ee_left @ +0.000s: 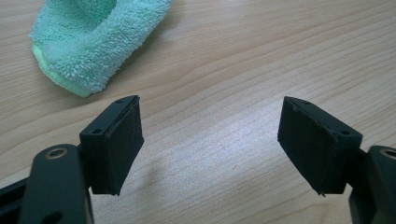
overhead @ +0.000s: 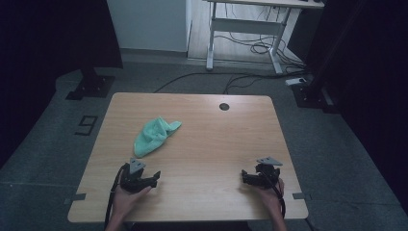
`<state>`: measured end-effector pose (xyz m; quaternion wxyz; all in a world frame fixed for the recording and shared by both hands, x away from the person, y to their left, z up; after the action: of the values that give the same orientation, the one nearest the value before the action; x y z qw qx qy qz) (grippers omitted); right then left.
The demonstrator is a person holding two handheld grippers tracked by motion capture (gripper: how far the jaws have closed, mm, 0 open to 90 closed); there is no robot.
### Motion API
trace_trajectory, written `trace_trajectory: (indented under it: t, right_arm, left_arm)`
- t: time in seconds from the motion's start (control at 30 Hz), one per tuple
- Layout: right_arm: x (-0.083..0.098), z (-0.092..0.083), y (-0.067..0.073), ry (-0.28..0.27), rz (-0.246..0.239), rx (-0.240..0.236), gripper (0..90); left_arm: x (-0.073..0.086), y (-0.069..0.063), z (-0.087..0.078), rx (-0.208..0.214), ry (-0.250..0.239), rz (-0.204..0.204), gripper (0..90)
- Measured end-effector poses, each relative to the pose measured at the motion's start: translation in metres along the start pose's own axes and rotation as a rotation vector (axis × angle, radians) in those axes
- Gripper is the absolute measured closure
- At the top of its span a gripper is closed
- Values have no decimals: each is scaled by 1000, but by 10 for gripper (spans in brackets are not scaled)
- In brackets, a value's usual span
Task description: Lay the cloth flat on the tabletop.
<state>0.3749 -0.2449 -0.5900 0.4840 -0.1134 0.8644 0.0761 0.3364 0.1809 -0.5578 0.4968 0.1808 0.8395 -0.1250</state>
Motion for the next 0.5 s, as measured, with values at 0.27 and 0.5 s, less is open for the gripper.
trace_trajectory:
  t: [0.27,0.5]
  right_arm:
    - [2,-6,10,-20,-41,-56,140]
    - [1,-8,13,-54,-26,-91,168]
  left_arm:
    - [-1,1,0,-20,-12,2,233]
    - [-6,6,0,-27,-15,-10,233]
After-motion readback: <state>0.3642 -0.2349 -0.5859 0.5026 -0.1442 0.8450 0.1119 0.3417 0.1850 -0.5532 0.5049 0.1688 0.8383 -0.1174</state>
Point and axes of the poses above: each handheld gripper's, and its own axes: z roughly forward along the jaws, x roughly out of its underside, y roughly to its left, the point moved 5 cm from there along z, roughly forward along the jaws, and after that the axes turned 12 degrees about -y, right-handed, at the moved point
